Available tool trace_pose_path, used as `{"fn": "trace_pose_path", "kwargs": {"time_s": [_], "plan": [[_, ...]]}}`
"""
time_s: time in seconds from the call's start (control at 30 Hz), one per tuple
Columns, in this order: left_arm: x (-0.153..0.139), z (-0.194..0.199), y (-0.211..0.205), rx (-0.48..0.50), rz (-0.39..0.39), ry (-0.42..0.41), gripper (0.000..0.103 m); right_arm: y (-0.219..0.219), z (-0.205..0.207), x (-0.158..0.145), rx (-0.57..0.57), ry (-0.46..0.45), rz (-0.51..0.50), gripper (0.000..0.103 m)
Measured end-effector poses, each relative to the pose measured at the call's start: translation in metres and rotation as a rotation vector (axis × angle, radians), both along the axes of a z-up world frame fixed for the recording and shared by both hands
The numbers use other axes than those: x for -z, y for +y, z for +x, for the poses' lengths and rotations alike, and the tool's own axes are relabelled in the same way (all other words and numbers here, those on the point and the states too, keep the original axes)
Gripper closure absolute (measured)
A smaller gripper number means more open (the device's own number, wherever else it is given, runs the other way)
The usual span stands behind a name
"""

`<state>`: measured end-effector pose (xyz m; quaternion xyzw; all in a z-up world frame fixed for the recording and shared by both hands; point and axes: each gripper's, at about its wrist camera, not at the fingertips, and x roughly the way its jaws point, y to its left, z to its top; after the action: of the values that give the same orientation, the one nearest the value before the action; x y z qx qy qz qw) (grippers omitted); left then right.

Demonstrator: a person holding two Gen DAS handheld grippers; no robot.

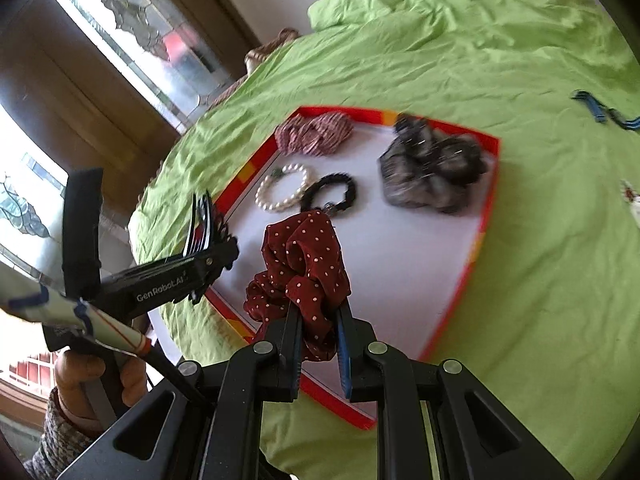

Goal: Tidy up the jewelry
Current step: 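Carry the claw clip and red scrunchie into the tray and open both tools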

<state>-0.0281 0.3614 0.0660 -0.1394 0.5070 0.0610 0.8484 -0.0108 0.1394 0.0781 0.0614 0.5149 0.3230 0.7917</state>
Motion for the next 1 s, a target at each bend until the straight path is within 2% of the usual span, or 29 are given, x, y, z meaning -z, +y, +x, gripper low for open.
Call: {"fn": "trace_pose_path", "kwargs": {"time_s": [0.27, 0.4, 0.63, 0.77, 0.83, 0.9, 1.0], "plan": [[0.008, 0.015, 0.004, 0.012, -0.028, 0.014, 0.062, 0.024, 0.003, 0.02, -0.037, 0.027, -0.023, 0.087], [0.017, 0.017, 0.009, -0.013, -0.044, 0.028, 0.062, 0.028, 0.004, 0.023, -0.043, 0.022, -0.039, 0.087], [0.011, 0.012, 0.015, -0.032, -0.08, 0.015, 0.06, 0.031, 0.005, 0.027, -0.049, 0.011, -0.056, 0.087], [-0.004, 0.005, 0.016, -0.043, -0.089, -0.023, 0.059, 0.032, 0.004, 0.026, -0.051, -0.006, -0.067, 0.084], [-0.012, 0.001, 0.015, -0.051, -0.09, -0.042, 0.057, 0.032, 0.003, 0.025, -0.05, -0.015, -0.069, 0.082], [-0.02, -0.004, 0.014, -0.06, -0.079, -0.061, 0.054, 0.03, 0.002, 0.023, -0.043, -0.025, -0.065, 0.067], [-0.032, -0.013, 0.011, -0.075, -0.047, -0.091, 0.053, 0.026, 0.0, 0.018, -0.031, -0.039, -0.051, 0.056]]}}
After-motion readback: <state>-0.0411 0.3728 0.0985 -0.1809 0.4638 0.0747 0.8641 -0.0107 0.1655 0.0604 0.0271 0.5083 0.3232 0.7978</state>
